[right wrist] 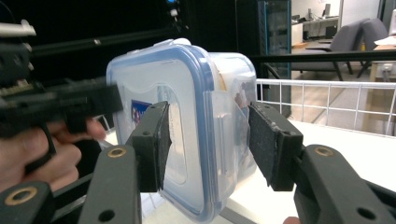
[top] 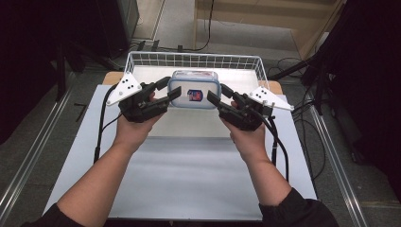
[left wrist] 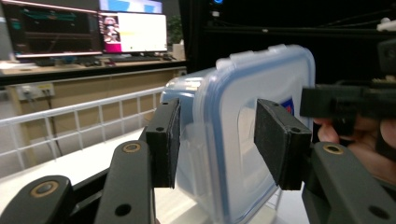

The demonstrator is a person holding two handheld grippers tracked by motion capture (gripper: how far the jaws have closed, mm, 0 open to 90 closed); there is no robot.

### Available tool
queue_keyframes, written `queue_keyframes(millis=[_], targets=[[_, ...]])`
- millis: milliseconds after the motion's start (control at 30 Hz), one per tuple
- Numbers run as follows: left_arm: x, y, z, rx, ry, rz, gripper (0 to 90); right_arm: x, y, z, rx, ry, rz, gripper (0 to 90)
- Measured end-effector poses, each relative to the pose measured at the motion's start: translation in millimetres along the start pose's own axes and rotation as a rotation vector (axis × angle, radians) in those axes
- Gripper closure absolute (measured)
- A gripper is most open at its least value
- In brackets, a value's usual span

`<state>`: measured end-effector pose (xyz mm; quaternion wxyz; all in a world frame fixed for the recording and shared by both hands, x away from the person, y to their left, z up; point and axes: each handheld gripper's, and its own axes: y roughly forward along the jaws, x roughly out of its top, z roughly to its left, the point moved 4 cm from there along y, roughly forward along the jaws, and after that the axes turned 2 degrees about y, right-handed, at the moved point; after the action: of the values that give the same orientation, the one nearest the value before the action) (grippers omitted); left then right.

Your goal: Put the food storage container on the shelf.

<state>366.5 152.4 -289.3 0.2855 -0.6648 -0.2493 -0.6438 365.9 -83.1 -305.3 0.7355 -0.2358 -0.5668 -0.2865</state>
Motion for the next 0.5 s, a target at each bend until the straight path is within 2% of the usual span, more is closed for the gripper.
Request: queue_keyframes(millis=[100,133,233,300,367,500], targets=[[-7.4,7.1,7.3,-0.003,-0.042,0.014,53.5,-3.3,4.6,-4.9,-0.020,0.042,0.008,51.4],[-8.0,8.6,8.5,0.001,-0.050,0.012,53.7,-4.3,6.2,-6.6,-0.028,0.037,0.008,51.5],[-3.9,10.3,9.3,0.014,-0.059,-0.009,54.3,-1.6,8.8,-9.1,-0.026,0.071,-0.010,51.5],[-1.7,10.8,10.2,0.017,-0.064,-0.004,54.3,2.1,9.8,-9.4,-0.029,0.073,-0.010,51.5],[0.5,11.4,11.1,0.023,-0.074,0.003,54.4,4.8,11.6,-9.9,-0.025,0.082,0.005,51.5],[2.0,13.6,14.1,0.028,-0.112,0.035,55.2,9.4,15.5,-14.6,-0.015,0.136,0.053,51.5]])
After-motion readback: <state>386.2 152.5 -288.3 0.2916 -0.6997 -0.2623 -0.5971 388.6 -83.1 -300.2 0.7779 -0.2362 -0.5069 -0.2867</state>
